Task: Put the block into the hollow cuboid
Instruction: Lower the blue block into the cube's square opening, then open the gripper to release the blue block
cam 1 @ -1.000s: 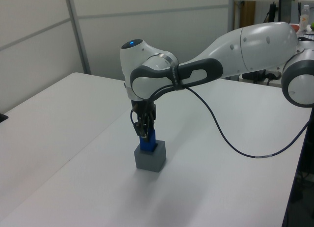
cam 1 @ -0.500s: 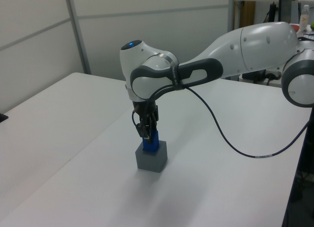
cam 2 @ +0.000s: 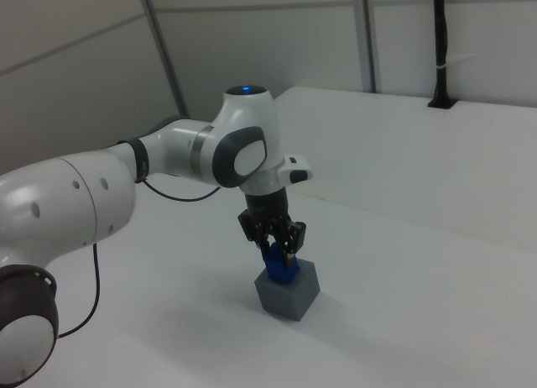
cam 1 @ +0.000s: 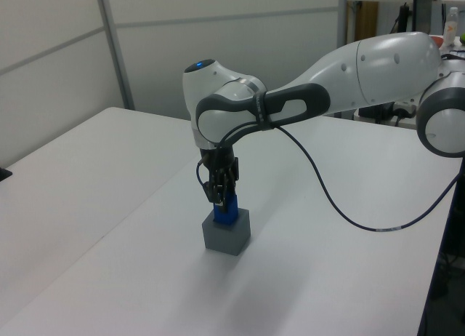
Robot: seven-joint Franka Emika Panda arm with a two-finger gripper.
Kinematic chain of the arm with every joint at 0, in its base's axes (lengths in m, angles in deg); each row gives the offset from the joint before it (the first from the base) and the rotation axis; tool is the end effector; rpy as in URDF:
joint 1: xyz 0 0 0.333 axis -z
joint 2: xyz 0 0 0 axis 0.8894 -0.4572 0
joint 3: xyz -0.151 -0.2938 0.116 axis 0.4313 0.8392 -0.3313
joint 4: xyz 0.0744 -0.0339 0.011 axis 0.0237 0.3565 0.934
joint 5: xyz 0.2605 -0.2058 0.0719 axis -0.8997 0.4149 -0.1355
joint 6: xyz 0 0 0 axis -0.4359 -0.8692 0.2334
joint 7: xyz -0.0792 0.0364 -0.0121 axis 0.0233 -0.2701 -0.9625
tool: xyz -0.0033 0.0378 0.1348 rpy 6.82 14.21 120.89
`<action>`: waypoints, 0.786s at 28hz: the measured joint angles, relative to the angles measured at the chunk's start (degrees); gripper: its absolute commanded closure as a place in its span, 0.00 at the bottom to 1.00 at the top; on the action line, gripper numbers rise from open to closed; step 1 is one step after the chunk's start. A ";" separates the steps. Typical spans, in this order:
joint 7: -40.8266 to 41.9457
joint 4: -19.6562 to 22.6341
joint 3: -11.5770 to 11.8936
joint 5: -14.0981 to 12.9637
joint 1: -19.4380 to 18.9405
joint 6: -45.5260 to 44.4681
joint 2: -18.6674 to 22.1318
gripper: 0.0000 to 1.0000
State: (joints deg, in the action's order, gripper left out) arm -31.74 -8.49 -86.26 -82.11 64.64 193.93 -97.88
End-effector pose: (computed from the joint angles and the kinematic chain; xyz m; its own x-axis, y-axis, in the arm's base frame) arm 0.6491 0.0158 0.4348 0.9930 0.0920 -0.0746 0.0918 -0.9958 -0.0052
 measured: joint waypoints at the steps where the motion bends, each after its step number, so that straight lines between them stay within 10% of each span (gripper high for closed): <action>1: -0.11 0.02 0.00 -0.24 0.21 0.00 0.00 0.62; 9: -0.89 0.04 0.01 -0.56 0.37 0.00 -0.02 0.38; 12: -0.93 0.04 0.01 -0.56 0.36 0.00 -0.02 0.00; 22: -1.01 -0.17 0.06 -0.56 0.38 0.00 0.30 0.00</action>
State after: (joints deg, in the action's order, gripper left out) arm -32.76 -8.66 -86.20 -82.67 65.02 193.93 -97.58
